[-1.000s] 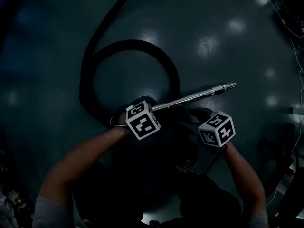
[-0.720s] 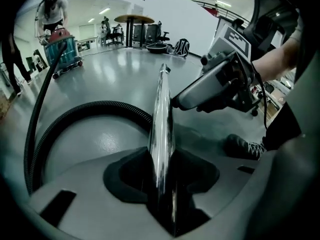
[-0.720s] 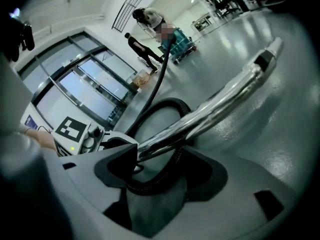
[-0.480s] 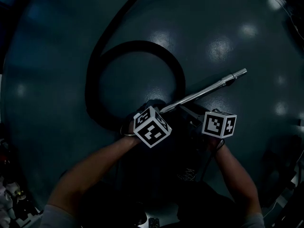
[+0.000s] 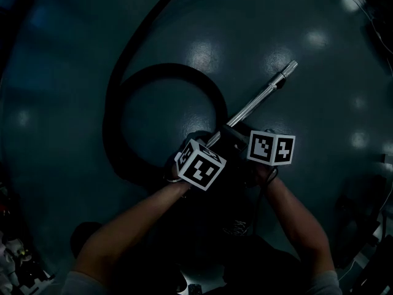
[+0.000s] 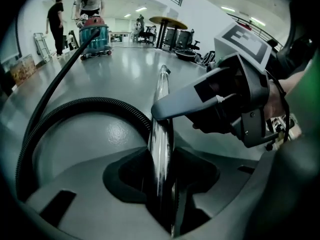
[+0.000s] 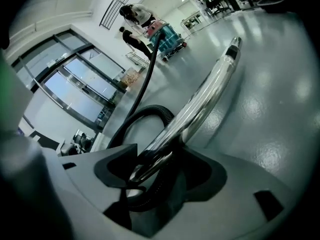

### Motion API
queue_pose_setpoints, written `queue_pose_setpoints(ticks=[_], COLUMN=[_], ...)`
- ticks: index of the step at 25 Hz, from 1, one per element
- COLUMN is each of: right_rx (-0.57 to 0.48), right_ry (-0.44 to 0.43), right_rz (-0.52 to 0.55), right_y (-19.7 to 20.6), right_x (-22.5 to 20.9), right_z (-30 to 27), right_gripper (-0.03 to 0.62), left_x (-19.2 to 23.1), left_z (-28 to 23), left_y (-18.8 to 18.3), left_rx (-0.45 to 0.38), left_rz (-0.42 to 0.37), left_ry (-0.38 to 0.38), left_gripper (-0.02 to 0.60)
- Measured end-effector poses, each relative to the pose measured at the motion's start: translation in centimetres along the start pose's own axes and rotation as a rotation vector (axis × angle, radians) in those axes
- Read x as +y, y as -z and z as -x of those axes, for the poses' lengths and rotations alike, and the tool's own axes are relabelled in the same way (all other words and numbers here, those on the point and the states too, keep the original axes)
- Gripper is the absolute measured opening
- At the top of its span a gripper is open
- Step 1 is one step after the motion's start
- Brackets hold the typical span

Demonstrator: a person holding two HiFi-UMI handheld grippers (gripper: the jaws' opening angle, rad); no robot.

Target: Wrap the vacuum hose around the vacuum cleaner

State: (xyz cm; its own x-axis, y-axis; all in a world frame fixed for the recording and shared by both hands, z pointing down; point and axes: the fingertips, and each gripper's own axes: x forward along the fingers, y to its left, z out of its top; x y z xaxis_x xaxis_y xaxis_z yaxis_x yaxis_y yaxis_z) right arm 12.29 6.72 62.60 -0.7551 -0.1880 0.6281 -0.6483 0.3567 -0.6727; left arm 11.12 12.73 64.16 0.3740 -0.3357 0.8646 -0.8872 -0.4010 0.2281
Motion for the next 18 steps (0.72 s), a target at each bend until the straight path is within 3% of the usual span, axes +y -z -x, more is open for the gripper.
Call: queue_pose_setpoints(ticks=[3,7,11,12,14,18], right_rx=[0.06,0.141,0.171,0.179,0.198,0.268], right_ry=[0.013,0.01,0.007,0.01,0.017,0.009], right_rz=[0.054,0.121,0.139,0.144,0.154,0.201], right_y=[-0.5,-0.8,-1.8,-2.2,-3.1,-5.2], right_x=[-0.4,-0.9,-1.6,-1.9,-2.6,-3.2], right_z=[-0.9,-2.6,-3.4,-3.6,-3.7,-4.5], right_gripper=[0.261,0.261,0.261,0.261,0.261,0.261], left_x=[0.6,2.0,2.7,2.9,3.2,3.9], left_z=[-0.7,-1.9,-2.0,-1.8,-1.1,0.7], left_y=[-0.3,-0.2,-1.2,-1.5,-1.9,-1.2], left_rx=[-0.017,-0.027,-0.074,-0.084,-0.088,-0.037], left_rz=[0.051,0.052,0.084,0.082,0.049,0.003], left_ry=[0.007,-0.038,0.007,0.017,0.035,0.096], left_gripper=[0.179,0.179,0.19,0.239,0.27,0.27])
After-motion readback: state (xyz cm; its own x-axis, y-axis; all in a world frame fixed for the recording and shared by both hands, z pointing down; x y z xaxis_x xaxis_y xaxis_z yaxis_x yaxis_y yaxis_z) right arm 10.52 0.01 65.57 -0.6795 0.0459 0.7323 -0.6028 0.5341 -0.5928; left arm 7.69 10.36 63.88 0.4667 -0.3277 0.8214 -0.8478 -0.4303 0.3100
